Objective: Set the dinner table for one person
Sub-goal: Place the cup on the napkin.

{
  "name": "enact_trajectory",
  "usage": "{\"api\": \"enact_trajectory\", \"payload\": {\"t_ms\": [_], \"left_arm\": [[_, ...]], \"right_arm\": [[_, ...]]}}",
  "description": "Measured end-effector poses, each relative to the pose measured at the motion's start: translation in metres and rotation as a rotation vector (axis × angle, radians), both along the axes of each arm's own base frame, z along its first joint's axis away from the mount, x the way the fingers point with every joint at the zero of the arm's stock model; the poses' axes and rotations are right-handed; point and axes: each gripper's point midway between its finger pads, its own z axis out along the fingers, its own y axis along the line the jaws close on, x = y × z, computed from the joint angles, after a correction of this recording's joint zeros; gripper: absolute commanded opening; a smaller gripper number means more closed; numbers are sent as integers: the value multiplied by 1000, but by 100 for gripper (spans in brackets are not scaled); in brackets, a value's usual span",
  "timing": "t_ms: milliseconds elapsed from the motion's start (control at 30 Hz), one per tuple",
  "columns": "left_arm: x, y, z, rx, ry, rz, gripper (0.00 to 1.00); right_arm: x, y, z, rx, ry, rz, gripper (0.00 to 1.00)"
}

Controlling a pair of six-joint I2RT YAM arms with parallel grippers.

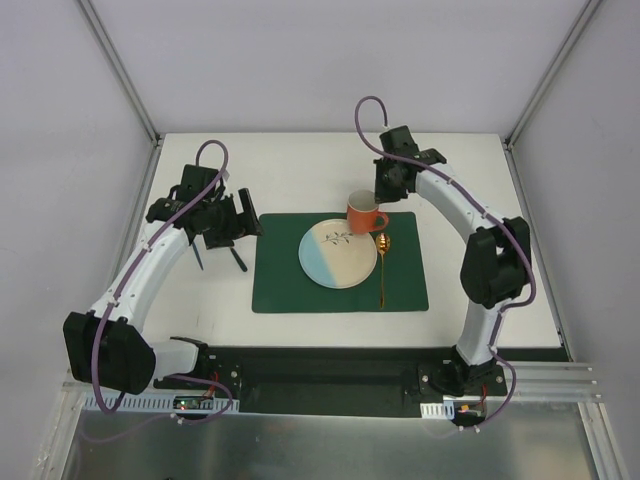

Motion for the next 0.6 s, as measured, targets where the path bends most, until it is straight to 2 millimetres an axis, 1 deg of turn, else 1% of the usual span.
{"api": "enact_trajectory", "payload": {"t_ms": [100,200,333,467,600], "left_arm": [[0,-1,0,-2,1,-3,84],[2,-1,0,-2,-4,-5,84],[2,-2,0,-4,-7,-9,84],[3,-4,-2,-12,1,-17,84],[3,-4,-4,-13,11,-19,84]], "right_arm": [[-14,-16,-4,-17,25,-22,1],[-21,-31,-2,-33,23,-48,1],[-23,-45,8,-36,1,-78,1],[-22,-54,16,-31,-22,-101,1],[-17,-62,18,-35,-45,-128,1]]}}
